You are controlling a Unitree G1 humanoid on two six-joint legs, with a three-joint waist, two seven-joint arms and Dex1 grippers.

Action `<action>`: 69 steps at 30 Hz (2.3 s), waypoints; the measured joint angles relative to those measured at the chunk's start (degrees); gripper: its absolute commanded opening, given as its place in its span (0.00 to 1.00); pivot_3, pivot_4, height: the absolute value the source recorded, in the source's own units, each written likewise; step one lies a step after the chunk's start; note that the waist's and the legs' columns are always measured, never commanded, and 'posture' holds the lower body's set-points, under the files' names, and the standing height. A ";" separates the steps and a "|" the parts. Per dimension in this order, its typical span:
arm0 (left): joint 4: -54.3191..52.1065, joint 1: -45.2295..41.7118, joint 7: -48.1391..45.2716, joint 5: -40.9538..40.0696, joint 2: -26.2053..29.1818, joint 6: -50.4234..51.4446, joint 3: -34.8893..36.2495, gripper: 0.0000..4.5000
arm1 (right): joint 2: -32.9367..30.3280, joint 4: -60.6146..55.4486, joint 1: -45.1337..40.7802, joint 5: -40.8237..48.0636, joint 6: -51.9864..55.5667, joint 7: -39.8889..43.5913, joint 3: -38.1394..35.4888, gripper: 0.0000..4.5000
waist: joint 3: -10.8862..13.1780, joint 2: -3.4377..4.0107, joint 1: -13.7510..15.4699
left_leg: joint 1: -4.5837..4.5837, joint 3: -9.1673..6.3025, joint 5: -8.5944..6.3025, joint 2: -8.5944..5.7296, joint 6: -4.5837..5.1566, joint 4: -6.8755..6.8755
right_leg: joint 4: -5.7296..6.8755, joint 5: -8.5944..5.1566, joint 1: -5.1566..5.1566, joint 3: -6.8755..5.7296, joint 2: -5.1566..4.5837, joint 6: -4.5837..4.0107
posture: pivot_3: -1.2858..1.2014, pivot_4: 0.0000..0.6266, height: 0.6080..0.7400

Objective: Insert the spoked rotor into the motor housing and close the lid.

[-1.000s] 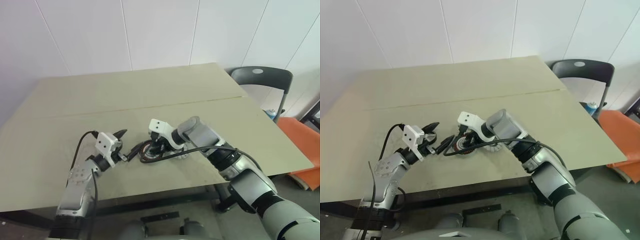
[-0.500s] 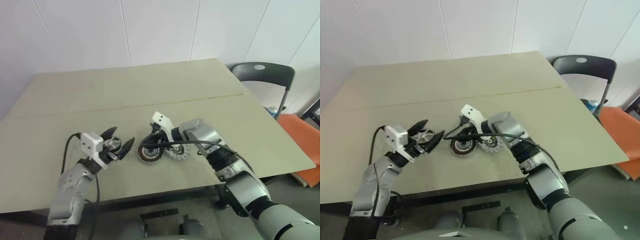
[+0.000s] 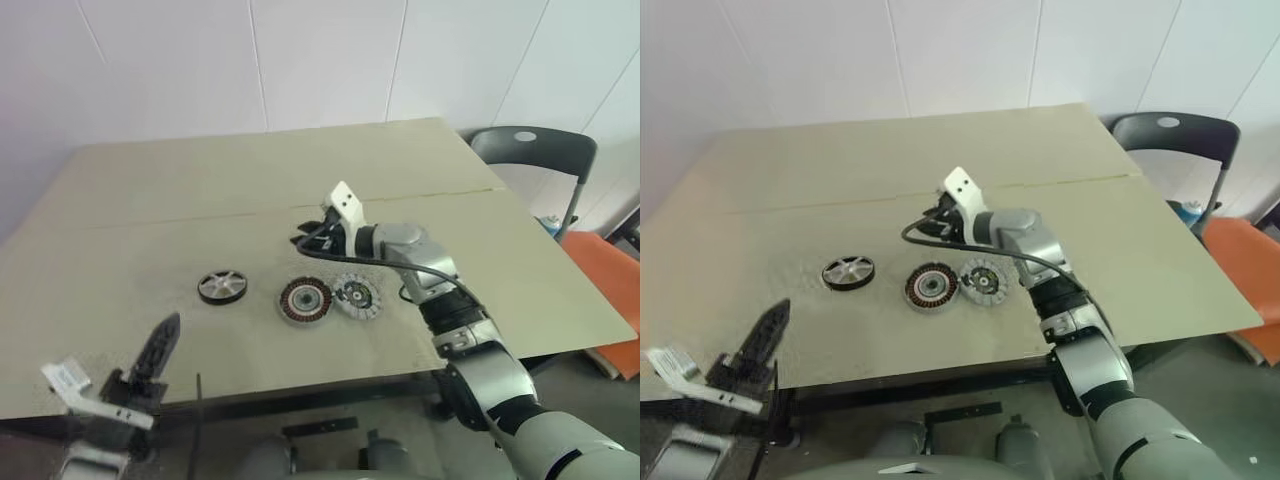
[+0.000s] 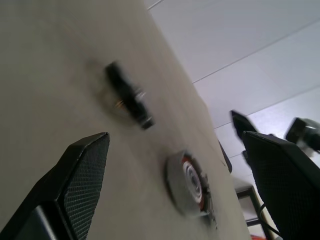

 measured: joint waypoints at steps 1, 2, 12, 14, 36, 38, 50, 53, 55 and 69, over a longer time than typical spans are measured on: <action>1.48 -0.93 2.29 -2.31 -0.92 0.39 -0.30 1.00 | -0.32 -0.61 -0.53 0.94 0.37 0.76 -0.12 0.37 | 0.16 0.01 0.01 | -0.04 -0.01 -0.03 0.01 -0.05 0.14 | 0.00 0.02 0.02 -0.01 0.01 -0.02 | 0.52 0.00 1.00; 2.21 -1.76 3.58 -3.53 -1.24 0.47 -0.32 1.00 | -0.49 -1.15 -1.00 1.42 0.64 1.11 -0.27 0.37 | 0.24 -0.05 -0.03 | -0.06 -0.01 -0.07 0.00 -0.11 0.21 | 0.00 0.03 0.02 -0.01 0.01 -0.05 | 0.52 0.00 1.00; 6.08 -12.68 12.85 -6.07 1.23 3.40 -1.39 1.00 | -4.81 -6.65 -4.73 3.77 2.42 3.34 -2.10 0.37 | 0.26 -0.16 -0.14 | -0.08 0.06 -0.07 0.01 0.06 0.07 | -0.01 0.10 0.00 0.05 0.09 -0.09 | 0.52 0.00 1.00; 7.38 -14.17 13.35 -6.07 2.08 4.04 -1.37 1.00 | -5.37 -6.72 -4.73 3.77 2.55 3.51 -2.10 0.37 | 0.26 -0.16 -0.13 | -0.07 0.06 -0.07 0.04 0.06 0.08 | 0.02 0.10 0.01 0.05 0.12 -0.09 | 0.52 0.00 1.00; 24.15 -31.57 10.70 0.33 4.12 10.37 -0.13 1.00 | -5.53 -8.47 -4.73 3.92 3.57 2.92 -2.08 0.37 | 0.23 -0.17 0.04 | 0.01 0.06 0.05 0.01 -0.10 0.46 | 0.68 0.14 0.05 0.15 0.18 -0.07 | 0.52 0.00 1.00; 24.21 -31.69 10.68 0.33 4.15 11.16 0.21 1.00 | -5.53 -8.45 -4.73 3.92 3.57 2.87 -2.08 0.37 | 0.23 -0.17 0.04 | 0.01 0.06 0.05 0.01 -0.10 0.46 | 0.67 0.14 0.05 0.15 0.17 -0.06 | 0.52 0.00 1.00; 32.94 -37.55 8.35 2.55 4.21 15.16 0.87 0.48 | -5.22 -8.27 -4.74 3.80 3.26 1.72 -2.08 0.37 | 0.22 -0.19 -0.03 | 0.07 0.05 0.09 0.00 -0.15 0.47 | 0.74 0.21 0.06 0.15 0.19 0.08 | 0.52 0.00 1.00; 34.39 -39.00 7.33 2.95 4.38 16.15 1.07 0.25 | -5.56 -8.25 -4.74 3.71 3.11 1.06 -2.15 0.37 | 0.22 -0.19 0.03 | 0.05 0.02 0.09 0.01 -0.15 0.46 | 0.78 0.23 0.03 0.15 0.19 0.10 | 0.52 0.00 1.00; 34.75 -39.87 5.96 2.94 4.73 17.23 1.50 0.10 | -5.75 -8.25 -4.74 3.69 2.87 0.66 -2.16 0.37 | 0.22 -0.19 0.03 | 0.05 0.02 0.11 0.02 -0.18 0.46 | 0.83 0.23 0.05 0.15 0.20 0.10 | 0.52 0.00 1.00; 29.38 -43.70 0.23 -5.78 1.67 21.50 3.72 0.09 | -12.21 -14.46 -2.74 14.32 13.51 8.18 -6.54 0.37 | 0.20 -0.42 0.13 | -0.04 0.02 0.11 -0.01 -0.18 0.48 | 0.72 0.23 0.08 0.17 0.15 0.10 | 0.52 0.00 1.00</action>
